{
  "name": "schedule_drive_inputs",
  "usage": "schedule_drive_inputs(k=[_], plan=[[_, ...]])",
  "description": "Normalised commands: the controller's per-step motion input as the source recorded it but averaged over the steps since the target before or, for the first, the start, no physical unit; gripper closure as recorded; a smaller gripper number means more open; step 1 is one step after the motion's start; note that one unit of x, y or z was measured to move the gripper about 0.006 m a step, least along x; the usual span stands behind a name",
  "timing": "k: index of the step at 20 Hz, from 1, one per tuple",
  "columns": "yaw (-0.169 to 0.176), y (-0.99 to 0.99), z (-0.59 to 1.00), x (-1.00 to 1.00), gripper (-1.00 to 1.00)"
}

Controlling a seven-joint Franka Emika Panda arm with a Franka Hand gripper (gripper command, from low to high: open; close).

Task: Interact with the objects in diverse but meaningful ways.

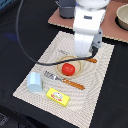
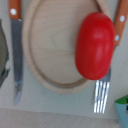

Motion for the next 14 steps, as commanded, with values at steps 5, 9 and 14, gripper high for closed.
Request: schedule_drive_inputs(k=[5,9,14], plan=[[-0.024,-0.85,0.08,0.32,-1.00],[-0.022,-0.82,0.05,0.35,-1.00],[-0.025,-0.83,0.00,0.29,-1.00]])
